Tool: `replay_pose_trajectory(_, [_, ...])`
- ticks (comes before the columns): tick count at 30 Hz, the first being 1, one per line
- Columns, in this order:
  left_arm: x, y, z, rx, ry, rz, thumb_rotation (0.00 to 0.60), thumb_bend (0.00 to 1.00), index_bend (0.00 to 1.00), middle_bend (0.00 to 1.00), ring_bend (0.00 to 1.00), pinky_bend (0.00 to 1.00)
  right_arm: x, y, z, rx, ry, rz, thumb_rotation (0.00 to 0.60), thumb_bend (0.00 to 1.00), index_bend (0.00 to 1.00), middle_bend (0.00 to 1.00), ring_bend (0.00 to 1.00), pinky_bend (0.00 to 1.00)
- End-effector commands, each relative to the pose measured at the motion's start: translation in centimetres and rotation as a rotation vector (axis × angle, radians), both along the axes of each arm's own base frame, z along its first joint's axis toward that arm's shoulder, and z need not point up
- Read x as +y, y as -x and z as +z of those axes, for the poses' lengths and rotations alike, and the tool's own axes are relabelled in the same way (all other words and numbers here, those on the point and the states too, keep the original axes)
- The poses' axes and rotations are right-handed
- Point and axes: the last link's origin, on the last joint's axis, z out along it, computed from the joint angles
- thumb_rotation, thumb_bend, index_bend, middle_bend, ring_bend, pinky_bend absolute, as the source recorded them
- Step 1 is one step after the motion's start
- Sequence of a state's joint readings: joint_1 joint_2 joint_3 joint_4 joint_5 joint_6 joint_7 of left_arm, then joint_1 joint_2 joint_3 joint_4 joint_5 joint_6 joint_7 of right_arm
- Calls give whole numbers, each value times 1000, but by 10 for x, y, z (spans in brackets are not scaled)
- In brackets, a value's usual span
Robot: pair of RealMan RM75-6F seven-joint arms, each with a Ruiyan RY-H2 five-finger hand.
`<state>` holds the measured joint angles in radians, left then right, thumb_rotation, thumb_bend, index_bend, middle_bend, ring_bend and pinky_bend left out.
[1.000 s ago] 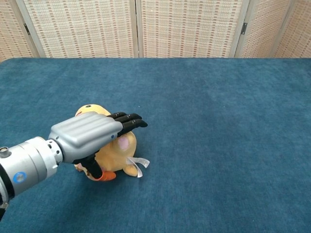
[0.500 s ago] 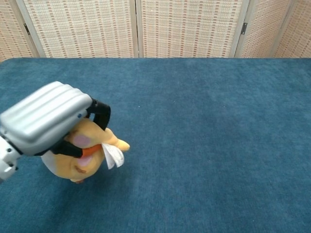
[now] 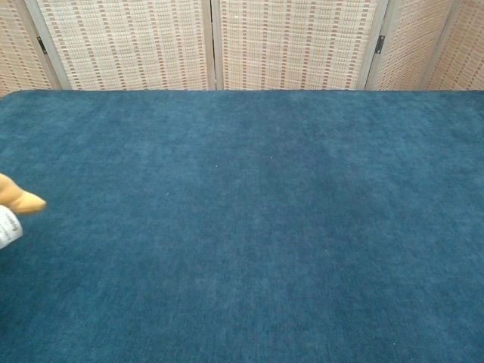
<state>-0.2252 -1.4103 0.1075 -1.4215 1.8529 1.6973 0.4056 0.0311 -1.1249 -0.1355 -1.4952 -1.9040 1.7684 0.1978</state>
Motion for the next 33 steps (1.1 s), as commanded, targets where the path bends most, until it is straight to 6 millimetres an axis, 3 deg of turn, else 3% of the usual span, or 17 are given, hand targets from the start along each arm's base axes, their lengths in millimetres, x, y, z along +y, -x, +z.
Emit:
replay_pose_trajectory(1, [-3, 32, -5, -23, 41, 45, 600, 675, 769, 905, 776, 1000, -1, -3, -8, 5, -7, -5, 600, 91, 0, 0, 0, 0])
replay_pose_trajectory(6, [6, 40, -31, -36, 89, 28, 600, 627, 758, 881, 760, 981, -1, -4, -14, 21, -22, -11, 600, 91, 0, 0, 0, 0])
replay_pose_trajectory(8, [9, 46, -43, -20, 139, 39, 600, 561, 714, 828, 723, 858, -1, -4, -15, 24, -22, -11, 600, 91, 0, 0, 0, 0])
replay_pose_trajectory(10, [12, 51, -52, -16, 183, 70, 600, 474, 550, 688, 627, 654, -1, -3, -15, 27, -22, -12, 600, 92, 0, 0, 0, 0])
replay_pose_trajectory(11, [15, 53, -57, -12, 194, 81, 600, 456, 483, 636, 583, 613, 0, -3, -15, 27, -22, -12, 600, 92, 0, 0, 0, 0])
replay_pose_trajectory(13, [18, 55, -62, -5, 198, 99, 600, 401, 240, 443, 408, 496, 0, -3, -14, 28, -19, -10, 600, 93, 0, 0, 0, 0])
replay_pose_trajectory(15, [20, 56, -66, -21, 213, 134, 600, 351, 69, 248, 232, 364, 1, -3, -14, 28, -17, -10, 600, 94, 0, 0, 0, 0])
replay_pose_trajectory(18, [20, 44, -61, -120, 221, 131, 600, 278, 0, 17, 19, 214, 1, -3, -12, 25, -13, -13, 600, 102, 0, 0, 0, 0])
replay_pose_trajectory(28, [-4, 3, -33, -350, 246, 88, 600, 248, 0, 0, 0, 176, 2, -3, -11, 14, -29, -2, 600, 125, 0, 0, 0, 0])
replay_pose_trajectory(33, [-32, 2, 5, -399, 177, 114, 600, 248, 0, 0, 0, 169, 5, -3, -7, 5, -28, 6, 600, 124, 0, 0, 0, 0])
